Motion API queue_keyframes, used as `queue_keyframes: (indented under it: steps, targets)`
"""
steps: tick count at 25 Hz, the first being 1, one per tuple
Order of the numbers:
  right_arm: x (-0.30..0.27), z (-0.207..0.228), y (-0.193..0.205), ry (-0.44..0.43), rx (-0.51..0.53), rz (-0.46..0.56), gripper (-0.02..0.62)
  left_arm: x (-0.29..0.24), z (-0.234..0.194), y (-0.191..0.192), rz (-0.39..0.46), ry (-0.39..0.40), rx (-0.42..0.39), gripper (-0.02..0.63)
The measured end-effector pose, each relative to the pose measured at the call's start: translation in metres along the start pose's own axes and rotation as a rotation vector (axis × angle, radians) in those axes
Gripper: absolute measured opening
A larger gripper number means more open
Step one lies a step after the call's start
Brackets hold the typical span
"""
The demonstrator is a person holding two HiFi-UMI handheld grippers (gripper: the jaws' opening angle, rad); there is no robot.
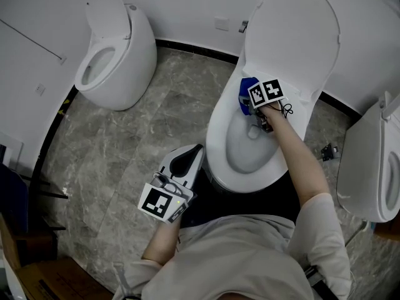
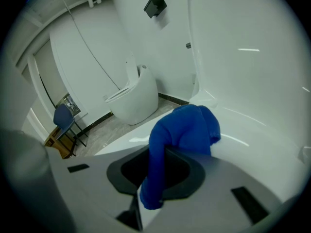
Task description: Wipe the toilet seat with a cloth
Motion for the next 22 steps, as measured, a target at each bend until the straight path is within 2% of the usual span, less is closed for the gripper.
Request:
queue_keyframes:
  steps: [8,22]
  targets:
    - [-0.003,-0.018,0.001,0.029,0.121,-0.027,0.052,0.003,0.002,0.004,-0.001,-0.002,0.012,0.008]
    - [-0.005,-0.041,0.009,-0.012,0.183,-0.053,0.051,0.003,0.005,0.006,0.005,0.006,0.022,0.008]
Point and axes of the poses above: the fingertips, and each gripper's own axes: x backward along the fingers, z to its right, y out of its underside, the point moved 10 cm from there along x, backward along the fingers, and after that the axes turned 4 degrees about z, right-handed, at the moved point
